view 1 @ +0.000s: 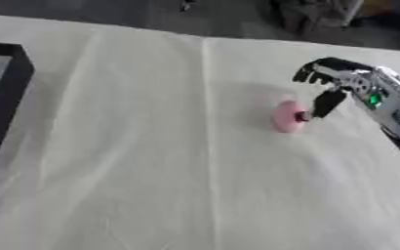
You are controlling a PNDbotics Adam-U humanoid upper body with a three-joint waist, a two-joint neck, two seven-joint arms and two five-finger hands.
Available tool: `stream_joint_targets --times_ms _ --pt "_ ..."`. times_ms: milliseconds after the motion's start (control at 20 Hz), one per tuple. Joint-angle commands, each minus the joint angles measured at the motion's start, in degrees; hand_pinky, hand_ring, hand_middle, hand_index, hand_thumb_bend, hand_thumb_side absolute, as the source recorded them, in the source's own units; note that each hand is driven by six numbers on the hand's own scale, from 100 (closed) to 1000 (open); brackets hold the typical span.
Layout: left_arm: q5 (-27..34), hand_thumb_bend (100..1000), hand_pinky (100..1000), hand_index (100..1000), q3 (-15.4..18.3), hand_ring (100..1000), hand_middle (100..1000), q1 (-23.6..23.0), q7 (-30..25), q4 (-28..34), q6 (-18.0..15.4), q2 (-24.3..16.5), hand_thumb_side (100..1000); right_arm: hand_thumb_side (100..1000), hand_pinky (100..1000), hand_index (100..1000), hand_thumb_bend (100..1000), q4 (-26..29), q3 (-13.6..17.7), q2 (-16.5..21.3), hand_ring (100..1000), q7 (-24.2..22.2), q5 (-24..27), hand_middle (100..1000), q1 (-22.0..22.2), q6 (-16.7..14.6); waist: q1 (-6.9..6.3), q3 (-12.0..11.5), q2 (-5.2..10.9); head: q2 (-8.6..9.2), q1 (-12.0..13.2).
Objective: Pick up the objects with one hand, pass them to the other hand, and then place them into the box on the other side of the table.
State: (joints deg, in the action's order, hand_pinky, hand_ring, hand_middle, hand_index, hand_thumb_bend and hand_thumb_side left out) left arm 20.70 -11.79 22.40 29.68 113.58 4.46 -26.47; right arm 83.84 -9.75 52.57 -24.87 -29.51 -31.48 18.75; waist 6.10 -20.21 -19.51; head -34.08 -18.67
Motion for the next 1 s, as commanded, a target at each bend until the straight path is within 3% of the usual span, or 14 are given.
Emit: stream_joint_targets --times_ms 50,350,450,600,850,1000 --pt "0.0 488 917 900 0.1 703 773 0.2 0.1 1.0 0.5 -0.3 722 100 806 785 518 -0.7 -0.1 0.4 821 1.2 0.2 758 -1.0 -0.4 -0.37 -0.2 0.72 0.79 -0.2" --pt "0.0 489 921 899 0.3 703 772 -0.1 0.5 1.0 1.4 -0.3 725 100 797 733 487 2.4 -0.4 0.2 806 2.9 1.8 702 -0.4 -1.9 -0.3 -0.1 0.6 0.51 0.2" --pt "0.0 489 922 898 0.3 703 771 -0.2 0.5 1.0 1.5 -0.3 725 100 793 658 426 4.2 -0.4 0.5 788 3.2 2.4 624 0.2 -2.2 -0.24 0.0 0.64 0.37 0.3" --pt "-0.1 491 926 898 0.3 703 770 -0.3 0.5 1.0 1.7 -0.1 727 100 772 612 318 5.1 -0.5 0.6 756 2.8 3.6 577 0.8 -1.8 -0.2 0.0 0.68 0.31 0.4" --pt "-0.5 492 928 891 0.6 702 762 -0.3 0.4 1.0 1.5 0.1 724 100 750 584 379 4.1 -0.8 0.1 725 2.5 6.4 545 1.0 -0.5 -0.18 -0.2 0.59 -0.14 0.4" --pt "-0.5 492 929 887 0.7 702 758 -0.4 0.6 1.0 1.4 0.3 723 100 752 634 380 3.6 -1.1 -0.1 724 1.4 7.5 572 1.0 -0.6 -0.11 -0.2 0.54 -0.38 0.5"
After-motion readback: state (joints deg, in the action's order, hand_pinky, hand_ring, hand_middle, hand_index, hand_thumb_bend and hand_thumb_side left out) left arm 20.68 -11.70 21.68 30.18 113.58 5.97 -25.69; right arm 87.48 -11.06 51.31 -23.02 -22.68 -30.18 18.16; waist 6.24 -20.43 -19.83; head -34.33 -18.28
